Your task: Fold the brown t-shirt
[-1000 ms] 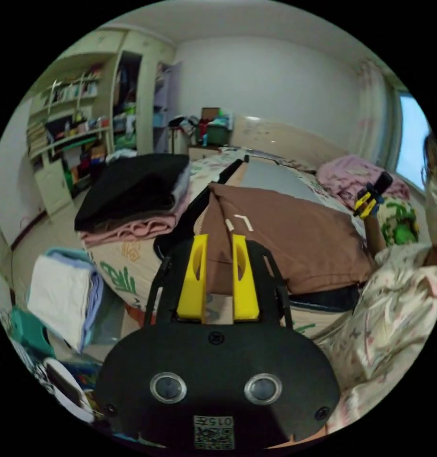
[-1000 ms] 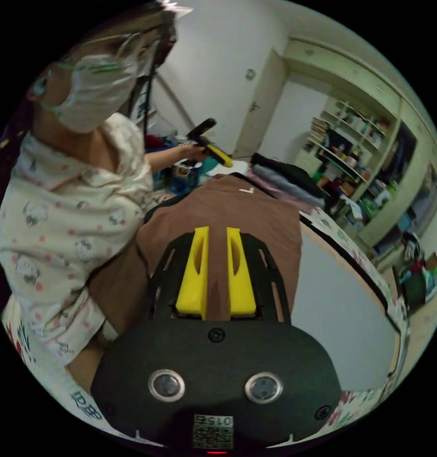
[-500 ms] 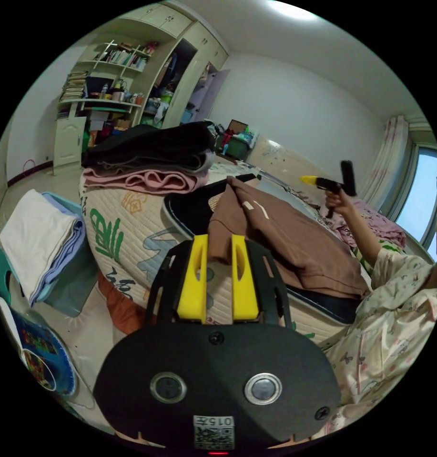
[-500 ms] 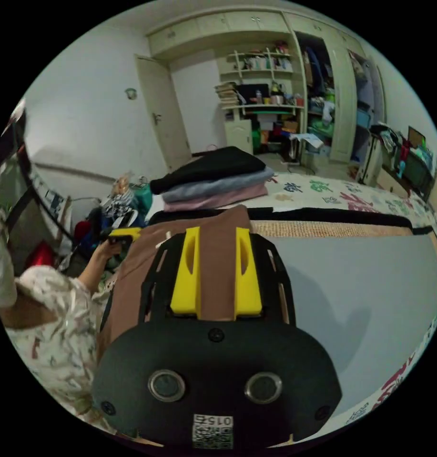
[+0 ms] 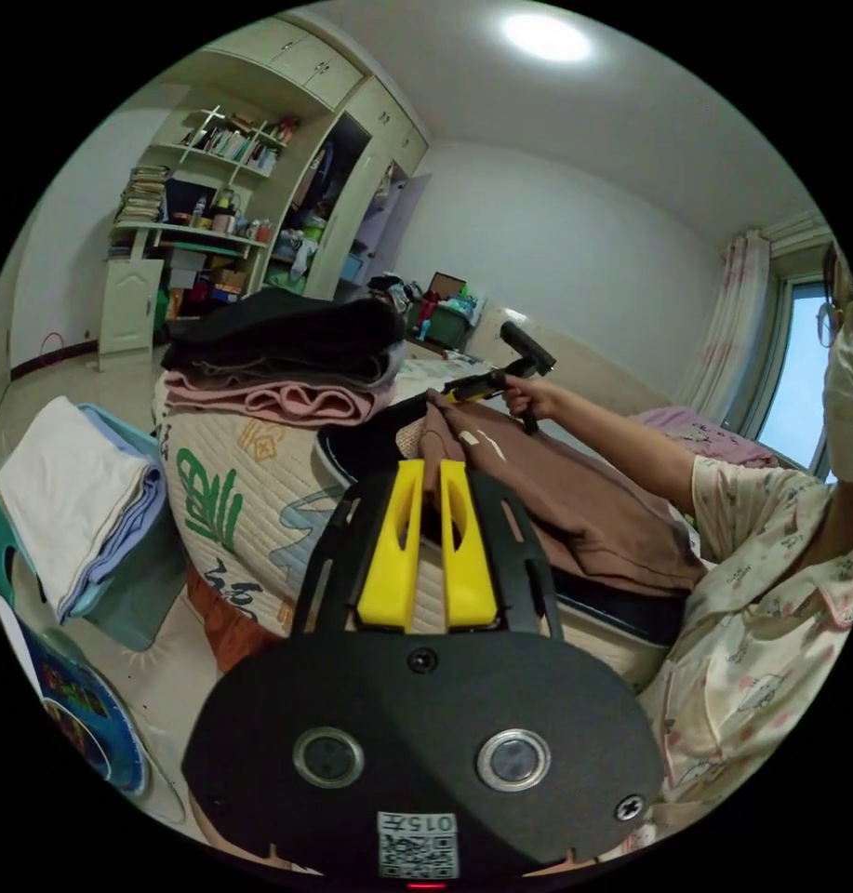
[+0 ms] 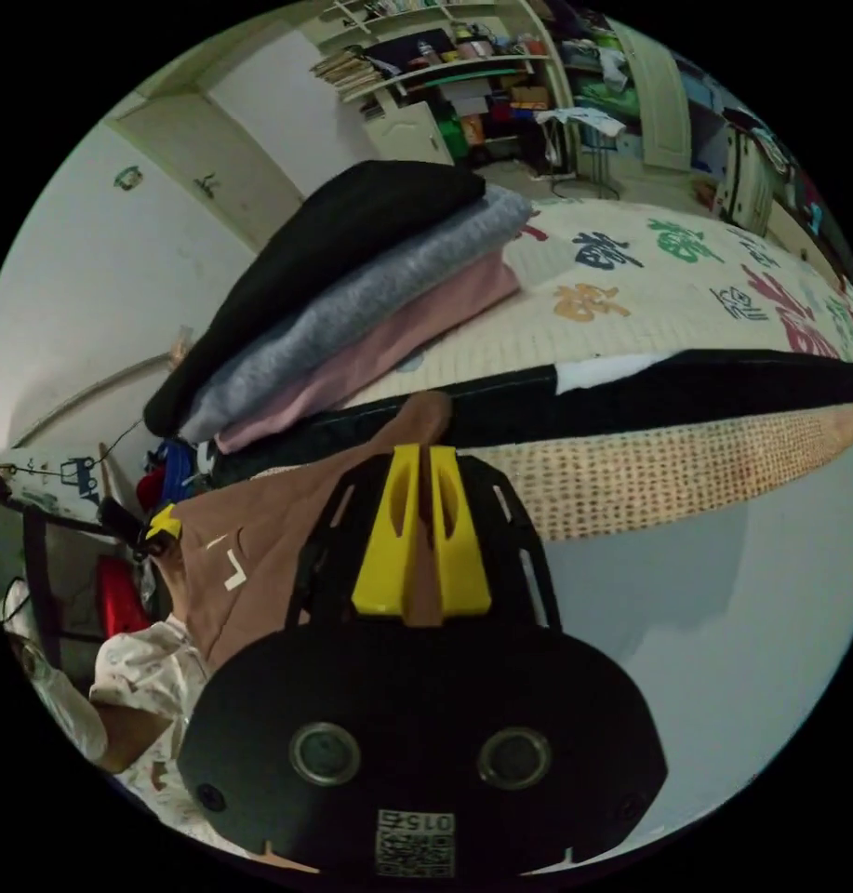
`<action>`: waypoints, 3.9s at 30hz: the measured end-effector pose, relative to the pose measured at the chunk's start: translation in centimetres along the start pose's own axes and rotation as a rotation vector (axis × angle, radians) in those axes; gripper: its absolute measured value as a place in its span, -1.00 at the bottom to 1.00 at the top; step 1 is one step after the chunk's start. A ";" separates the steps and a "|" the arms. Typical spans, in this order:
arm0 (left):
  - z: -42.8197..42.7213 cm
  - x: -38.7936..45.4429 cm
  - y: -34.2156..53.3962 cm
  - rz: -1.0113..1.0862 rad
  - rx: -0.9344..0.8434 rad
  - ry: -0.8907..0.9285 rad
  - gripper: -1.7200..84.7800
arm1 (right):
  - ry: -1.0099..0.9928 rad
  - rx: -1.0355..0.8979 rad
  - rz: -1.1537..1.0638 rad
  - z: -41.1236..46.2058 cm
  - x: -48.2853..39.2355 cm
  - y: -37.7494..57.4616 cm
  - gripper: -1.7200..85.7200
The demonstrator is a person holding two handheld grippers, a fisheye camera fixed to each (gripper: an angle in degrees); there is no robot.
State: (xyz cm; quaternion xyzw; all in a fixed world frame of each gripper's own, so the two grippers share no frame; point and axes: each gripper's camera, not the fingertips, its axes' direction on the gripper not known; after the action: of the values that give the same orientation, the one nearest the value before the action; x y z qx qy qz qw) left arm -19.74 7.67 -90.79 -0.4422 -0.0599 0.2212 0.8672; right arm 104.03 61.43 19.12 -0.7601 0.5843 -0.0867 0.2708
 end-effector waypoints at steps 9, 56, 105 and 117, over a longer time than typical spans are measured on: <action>-5.3 2.8 -12.2 0.135 0.167 -0.148 -0.93 | -0.075 0.481 -0.038 -15.9 -3.7 4.2 -0.98; -1.5 40.8 -28.5 1.133 -0.611 0.823 -0.94 | 0.390 0.092 -0.033 -11.0 4.2 61.7 -0.97; 3.5 18.9 -61.4 0.315 -0.598 0.390 -0.60 | -0.262 0.312 0.365 -34.9 21.9 68.0 -0.61; 15.5 17.5 -66.3 0.219 -0.804 0.563 -0.68 | -0.182 0.155 0.297 -42.2 20.2 63.7 -0.68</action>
State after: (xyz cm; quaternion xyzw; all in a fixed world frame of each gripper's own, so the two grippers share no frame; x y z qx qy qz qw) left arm 13.21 -7.10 -30.49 -0.7875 0.1425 0.1426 0.5824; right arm 37.61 18.63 18.10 -0.6470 0.6549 -0.0211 0.3901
